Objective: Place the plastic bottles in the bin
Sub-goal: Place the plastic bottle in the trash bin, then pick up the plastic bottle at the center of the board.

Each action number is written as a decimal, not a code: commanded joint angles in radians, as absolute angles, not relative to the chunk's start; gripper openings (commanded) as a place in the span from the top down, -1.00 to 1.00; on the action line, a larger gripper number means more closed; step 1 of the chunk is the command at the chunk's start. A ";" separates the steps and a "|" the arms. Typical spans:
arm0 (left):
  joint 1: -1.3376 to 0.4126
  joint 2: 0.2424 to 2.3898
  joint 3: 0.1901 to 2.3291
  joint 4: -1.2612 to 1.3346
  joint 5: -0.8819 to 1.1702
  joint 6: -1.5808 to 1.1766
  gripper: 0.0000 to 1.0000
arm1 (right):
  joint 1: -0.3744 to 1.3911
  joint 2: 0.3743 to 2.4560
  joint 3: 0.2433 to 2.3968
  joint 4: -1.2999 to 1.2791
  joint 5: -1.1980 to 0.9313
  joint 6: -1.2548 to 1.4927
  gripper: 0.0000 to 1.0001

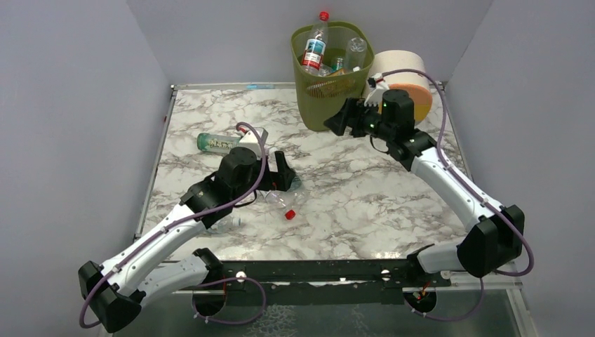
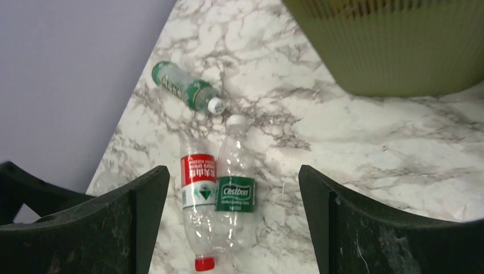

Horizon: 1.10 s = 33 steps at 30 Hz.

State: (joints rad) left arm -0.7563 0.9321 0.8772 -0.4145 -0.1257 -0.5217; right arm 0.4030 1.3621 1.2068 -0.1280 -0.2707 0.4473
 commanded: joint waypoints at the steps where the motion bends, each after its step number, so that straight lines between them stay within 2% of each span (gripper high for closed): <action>1: -0.731 0.875 0.910 -0.436 -0.200 -0.576 -0.99 | 0.443 1.411 1.183 -0.193 -0.346 0.407 -0.74; 13: -0.730 0.757 0.891 -0.428 -0.235 -0.628 -0.99 | 0.579 1.677 1.257 -0.268 -0.418 0.279 -0.74; 24: -0.730 0.677 0.809 -0.385 -0.224 -0.657 -0.99 | 0.715 1.895 1.406 -0.331 -0.318 0.249 -0.74; 33: -0.730 0.650 0.780 -0.378 -0.229 -0.678 -0.99 | 0.778 2.044 1.569 -0.470 -0.109 0.221 -0.73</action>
State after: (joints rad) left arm -0.7334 0.6674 0.7902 -0.4084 -0.2176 -0.6617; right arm 0.7570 1.9896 1.5055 -0.3801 -0.2390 0.2504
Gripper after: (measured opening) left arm 0.992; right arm 0.867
